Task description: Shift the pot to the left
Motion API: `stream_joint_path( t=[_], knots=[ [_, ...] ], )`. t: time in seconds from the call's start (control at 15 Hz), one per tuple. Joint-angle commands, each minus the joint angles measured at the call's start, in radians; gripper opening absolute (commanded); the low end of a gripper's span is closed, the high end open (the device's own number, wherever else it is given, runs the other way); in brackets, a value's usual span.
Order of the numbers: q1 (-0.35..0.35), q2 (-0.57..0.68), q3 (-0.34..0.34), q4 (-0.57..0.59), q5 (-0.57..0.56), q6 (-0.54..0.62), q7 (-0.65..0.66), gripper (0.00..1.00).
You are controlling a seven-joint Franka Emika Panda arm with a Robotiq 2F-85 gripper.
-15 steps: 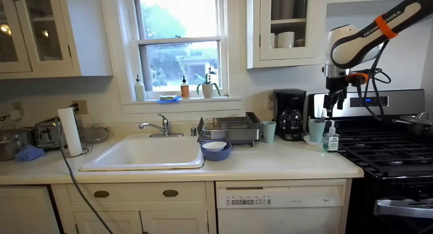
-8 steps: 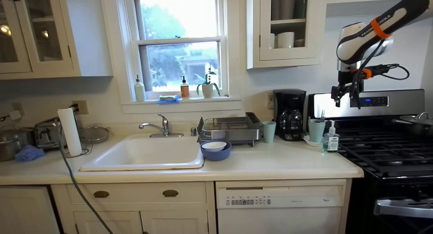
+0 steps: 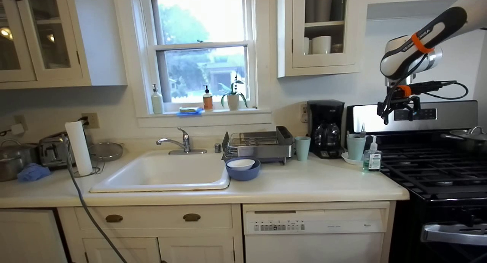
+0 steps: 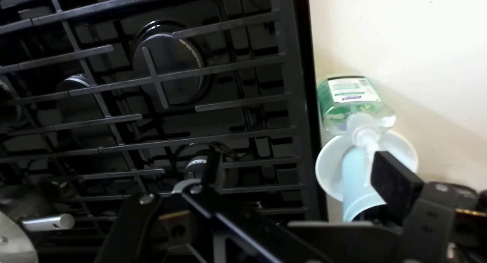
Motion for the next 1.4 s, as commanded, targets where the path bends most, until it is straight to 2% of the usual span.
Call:
stream_joint_path(
  t=[0.0,0.47,0.53,1.33],
  knots=[
    [-0.042,0.052,-0.054,0.068,-0.004,0.024,0.105,1.00],
    [-0.136,0.117,-0.182,0.156,-0.010,0.050,0.267,1.00],
    [-0.119,0.082,-0.169,0.121,0.002,0.040,0.197,1.00],
    [-0.117,0.088,-0.173,0.125,0.002,0.040,0.192,1.00]
  ],
)
